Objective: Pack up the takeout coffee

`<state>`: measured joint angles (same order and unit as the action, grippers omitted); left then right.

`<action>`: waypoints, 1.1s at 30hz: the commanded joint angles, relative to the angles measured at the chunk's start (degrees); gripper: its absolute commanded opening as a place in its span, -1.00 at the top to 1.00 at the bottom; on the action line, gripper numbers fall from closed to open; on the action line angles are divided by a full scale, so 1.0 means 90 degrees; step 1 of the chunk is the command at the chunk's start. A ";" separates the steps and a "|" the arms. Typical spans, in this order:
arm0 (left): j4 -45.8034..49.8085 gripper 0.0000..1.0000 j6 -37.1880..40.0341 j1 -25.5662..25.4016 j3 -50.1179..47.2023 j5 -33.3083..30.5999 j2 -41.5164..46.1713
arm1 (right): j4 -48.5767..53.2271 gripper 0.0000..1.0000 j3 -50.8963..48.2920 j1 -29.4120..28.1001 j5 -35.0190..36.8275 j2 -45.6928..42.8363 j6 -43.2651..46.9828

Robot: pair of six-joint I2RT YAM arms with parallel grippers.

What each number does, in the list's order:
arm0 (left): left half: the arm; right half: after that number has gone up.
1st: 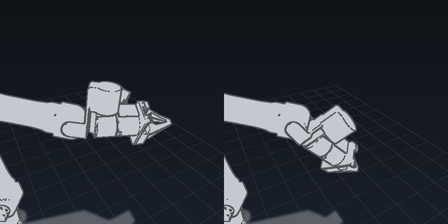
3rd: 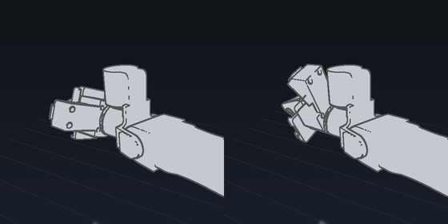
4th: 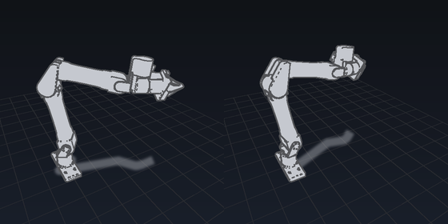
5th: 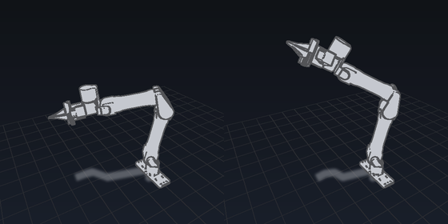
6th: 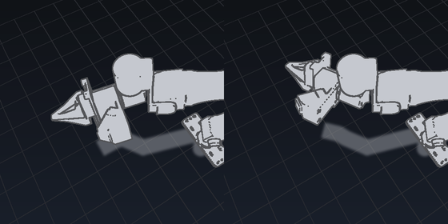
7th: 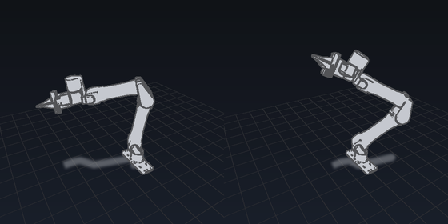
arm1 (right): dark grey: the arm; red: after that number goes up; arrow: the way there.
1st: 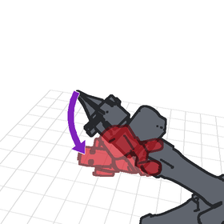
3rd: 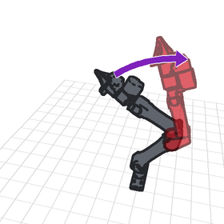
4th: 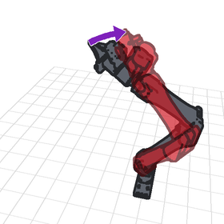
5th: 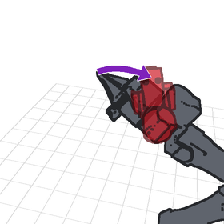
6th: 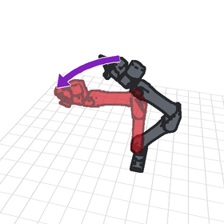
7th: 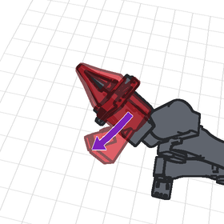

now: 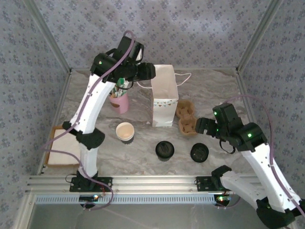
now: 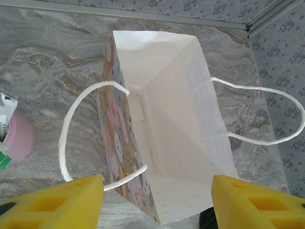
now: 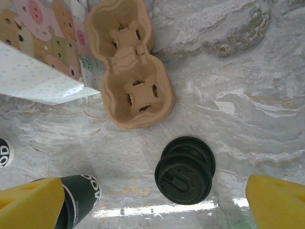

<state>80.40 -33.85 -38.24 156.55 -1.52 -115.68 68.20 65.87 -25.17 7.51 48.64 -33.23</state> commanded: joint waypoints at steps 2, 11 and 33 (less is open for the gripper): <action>0.0986 -0.12 0.0320 0.0024 0.0563 -0.0274 -0.0487 | -0.0567 -0.98 -0.0400 0.0656 -0.1099 -0.0188 0.1024; 0.0610 0.05 0.0436 0.0026 0.0379 -0.0056 -0.0965 | -0.1077 -0.79 -0.0878 0.1567 -0.2622 -0.0253 0.1286; 0.0310 1.00 0.0279 0.0205 0.0351 0.0002 -0.1510 | -0.1202 -0.62 -0.0874 0.1655 -0.3091 0.0047 0.0998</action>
<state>83.88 -30.68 -36.38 159.92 -2.37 -129.16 56.90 57.89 -10.57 -18.96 49.45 -23.27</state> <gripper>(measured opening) 0.054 0.809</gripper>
